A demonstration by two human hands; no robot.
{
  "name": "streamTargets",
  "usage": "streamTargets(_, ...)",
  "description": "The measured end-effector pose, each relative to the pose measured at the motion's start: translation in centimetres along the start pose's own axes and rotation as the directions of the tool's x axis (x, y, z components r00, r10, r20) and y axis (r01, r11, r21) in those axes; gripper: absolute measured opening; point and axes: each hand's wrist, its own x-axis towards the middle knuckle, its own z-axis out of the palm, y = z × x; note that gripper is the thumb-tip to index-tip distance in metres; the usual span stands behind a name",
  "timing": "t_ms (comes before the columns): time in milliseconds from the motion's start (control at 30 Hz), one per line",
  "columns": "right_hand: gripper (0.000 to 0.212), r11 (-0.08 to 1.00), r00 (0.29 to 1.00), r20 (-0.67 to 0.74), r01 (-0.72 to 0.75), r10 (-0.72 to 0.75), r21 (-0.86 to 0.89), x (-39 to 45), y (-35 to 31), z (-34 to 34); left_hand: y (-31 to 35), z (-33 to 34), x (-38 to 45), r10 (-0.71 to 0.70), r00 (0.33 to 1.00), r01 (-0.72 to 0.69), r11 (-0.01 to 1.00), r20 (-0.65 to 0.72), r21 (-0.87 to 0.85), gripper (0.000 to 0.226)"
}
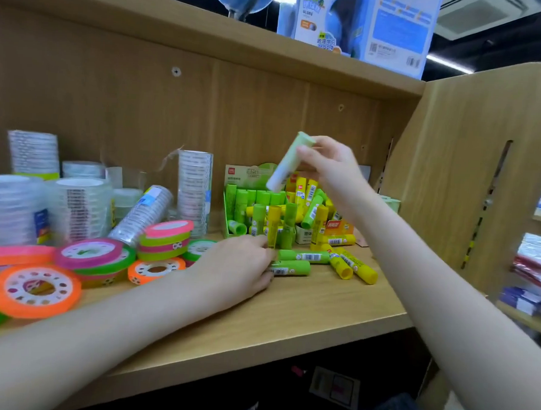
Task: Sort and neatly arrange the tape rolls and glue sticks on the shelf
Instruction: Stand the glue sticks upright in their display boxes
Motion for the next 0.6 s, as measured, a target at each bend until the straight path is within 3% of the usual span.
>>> streamTargets(67,0.011,0.997,0.995,-0.098,-0.019,0.027,0.078,-0.6,-0.3,-2.8,0.8,0.3,0.9,0.041,0.999,-0.042,0.998,-0.031,-0.044,0.040)
streamTargets(133,0.014,0.999,0.980,-0.197,-0.026,0.034,0.040,-1.2,-0.1,-5.7,1.5,0.8,1.9,0.099,0.994,-0.103,0.991,-0.049,-0.082,0.043)
streamTargets(233,0.015,0.981,0.940,-0.341,-0.033,-0.035,-0.192,-2.1,1.4,-9.9,2.4,1.2,3.8,0.193,0.979,-0.198,0.975,-0.062,-0.098,0.049)
streamTargets(300,0.016,0.915,0.913,-0.385,-0.033,-0.137,-0.403,-2.3,2.9,-12.1,2.9,1.6,5.0,0.232,0.971,-0.238,0.964,-0.062,-0.123,0.049)
streamTargets(433,0.012,0.775,0.915,-0.339,-0.048,-0.219,-0.631,-1.8,6.3,-14.1,3.4,2.7,6.8,0.280,0.954,-0.294,0.942,-0.107,-0.164,0.048)
streamTargets(600,0.010,0.701,0.943,-0.256,-0.034,-0.215,-0.713,-0.4,9.3,-13.7,3.1,3.3,7.5,0.238,0.967,-0.255,0.923,-0.093,-0.288,0.045)
